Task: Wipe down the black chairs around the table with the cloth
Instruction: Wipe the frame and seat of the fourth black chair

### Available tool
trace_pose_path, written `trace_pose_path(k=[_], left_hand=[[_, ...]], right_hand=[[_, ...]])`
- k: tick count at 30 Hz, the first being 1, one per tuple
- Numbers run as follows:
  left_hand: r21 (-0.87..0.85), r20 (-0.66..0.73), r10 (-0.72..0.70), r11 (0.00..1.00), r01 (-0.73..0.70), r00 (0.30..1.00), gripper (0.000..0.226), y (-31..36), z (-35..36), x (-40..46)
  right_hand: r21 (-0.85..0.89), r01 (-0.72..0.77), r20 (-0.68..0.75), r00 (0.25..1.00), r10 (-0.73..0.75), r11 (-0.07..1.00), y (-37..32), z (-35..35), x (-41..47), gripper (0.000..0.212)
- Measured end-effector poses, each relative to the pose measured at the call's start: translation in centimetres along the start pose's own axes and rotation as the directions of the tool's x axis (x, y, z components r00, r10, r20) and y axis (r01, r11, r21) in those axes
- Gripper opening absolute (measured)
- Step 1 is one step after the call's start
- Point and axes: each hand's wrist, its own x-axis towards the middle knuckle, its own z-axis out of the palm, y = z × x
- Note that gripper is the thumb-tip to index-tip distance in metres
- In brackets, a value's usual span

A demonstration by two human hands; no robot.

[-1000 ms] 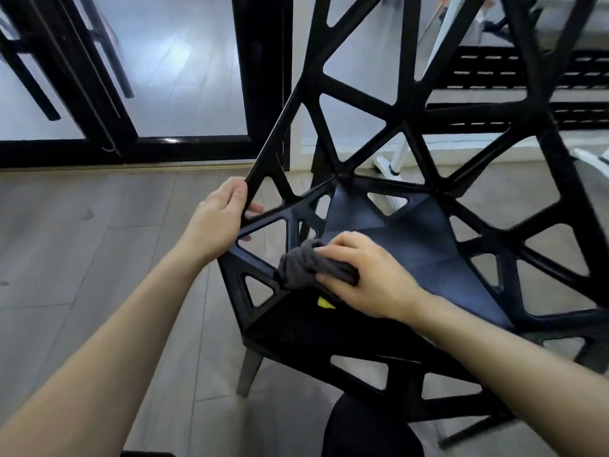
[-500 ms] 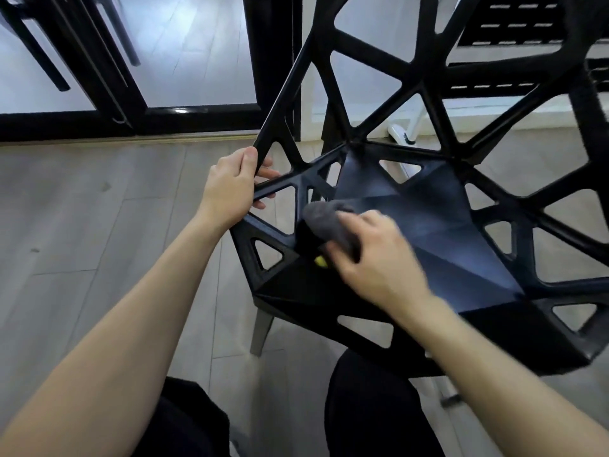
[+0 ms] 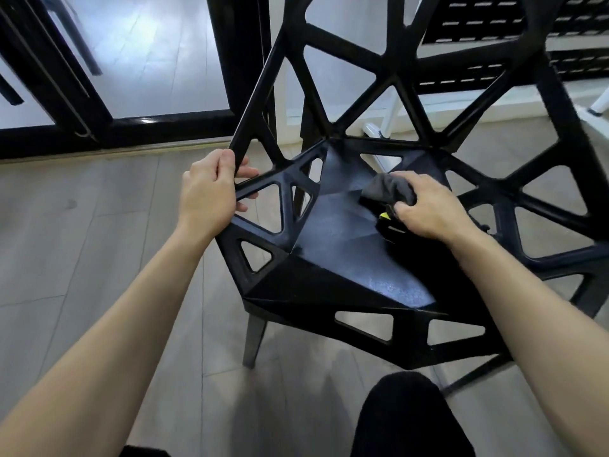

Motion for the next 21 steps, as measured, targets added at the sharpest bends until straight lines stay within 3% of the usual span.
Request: trace_pose_path(k=[5, 8, 10, 12, 13, 15, 17, 19, 21], left_hand=[[-0.054, -0.018, 0.009, 0.998, -0.01, 1.0, 0.04, -0.2, 0.4, 0.3], [-0.125, -0.038, -0.01, 0.992, 0.005, 0.999, 0.043, -0.2, 0.3, 0.5], [-0.174, -0.025, -0.007, 0.985, 0.003, 1.0, 0.044, 0.0, 0.3, 0.5], [-0.069, -0.003, 0.052, 0.996, -0.052, 0.999, 0.04, -0.1, -0.1, -0.1], [0.041, -0.011, 0.112, 0.993, -0.111, 0.994, 0.035, -0.2, -0.3, -0.9], [0.253, -0.075, 0.306, 0.926, -0.279, 0.949, 0.031, -0.3, -0.9, -2.4], [0.366, -0.103, 0.536, 0.804, -0.469, 0.838, 0.034, 0.3, -1.5, -3.5], [0.235, 0.036, 0.596, 0.775, -0.587, 0.802, 0.04, 2.0, -1.5, -4.2], [-0.046, 0.355, 0.488, 0.861, -0.506, 0.798, 0.049, 4.0, -1.3, -4.9]], right_hand=[[-0.182, -0.073, -0.077, 0.995, 0.059, 0.981, -1.2, 0.9, -1.5, 0.047], [-0.089, 0.198, -0.123, 0.97, -0.208, 0.976, -5.8, 2.8, -8.0, 0.038], [0.026, 0.466, -0.064, 0.883, -0.464, 0.884, -9.1, 3.3, -13.3, 0.042], [0.12, 0.604, 0.07, 0.787, -0.614, 0.788, -10.4, 3.1, -16.8, 0.048], [0.173, 0.6, 0.098, 0.779, -0.62, 0.781, -10.6, 2.7, -17.7, 0.05], [0.319, 0.469, 0.001, 0.869, -0.495, 0.823, -10.5, 1.8, -17.3, 0.044], [0.51, 0.287, -0.139, 0.958, -0.251, 0.811, -9.9, 0.9, -14.8, 0.03], [0.733, 0.144, -0.159, 0.987, -0.039, 0.665, -9.4, 0.0, -12.3, 0.02], [0.891, 0.054, -0.085, 0.995, 0.047, 0.45, -8.9, -0.2, -11.0, 0.019]])
